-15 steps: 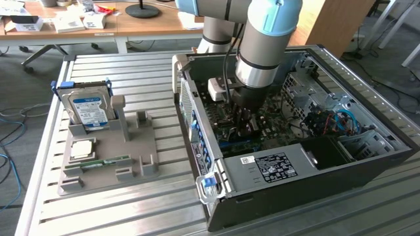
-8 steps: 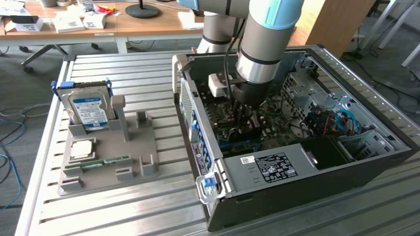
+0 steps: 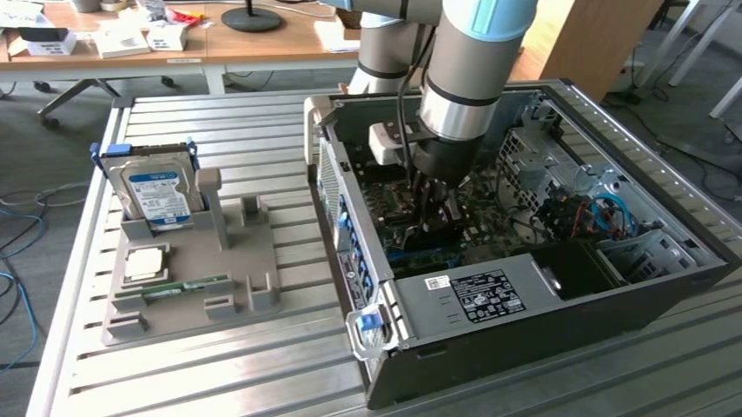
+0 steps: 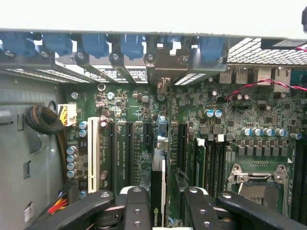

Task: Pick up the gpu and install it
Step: 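Insert the gpu into the slot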

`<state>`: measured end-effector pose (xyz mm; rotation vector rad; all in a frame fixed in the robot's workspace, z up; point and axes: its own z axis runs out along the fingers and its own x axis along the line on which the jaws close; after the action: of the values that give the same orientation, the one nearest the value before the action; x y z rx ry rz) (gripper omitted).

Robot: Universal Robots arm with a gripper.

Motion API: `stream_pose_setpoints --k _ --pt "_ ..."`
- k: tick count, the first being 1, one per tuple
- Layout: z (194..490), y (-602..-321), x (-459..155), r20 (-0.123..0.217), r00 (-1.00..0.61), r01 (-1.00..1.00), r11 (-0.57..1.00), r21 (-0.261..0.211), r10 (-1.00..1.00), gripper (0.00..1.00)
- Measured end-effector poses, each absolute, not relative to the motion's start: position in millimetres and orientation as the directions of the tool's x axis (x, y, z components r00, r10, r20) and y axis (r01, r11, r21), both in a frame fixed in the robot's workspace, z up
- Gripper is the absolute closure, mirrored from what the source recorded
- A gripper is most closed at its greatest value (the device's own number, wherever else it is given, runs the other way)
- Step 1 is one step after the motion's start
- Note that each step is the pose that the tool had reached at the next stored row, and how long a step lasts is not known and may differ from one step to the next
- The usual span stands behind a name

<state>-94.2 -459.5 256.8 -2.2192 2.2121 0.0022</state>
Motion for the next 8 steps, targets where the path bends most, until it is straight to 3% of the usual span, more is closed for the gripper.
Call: stream_pose_setpoints --k 8 --pt "256.9 -459.5 -91.0 -0.007 0.006 -1.0 -0.006 -0.005 -1.0 0.67"
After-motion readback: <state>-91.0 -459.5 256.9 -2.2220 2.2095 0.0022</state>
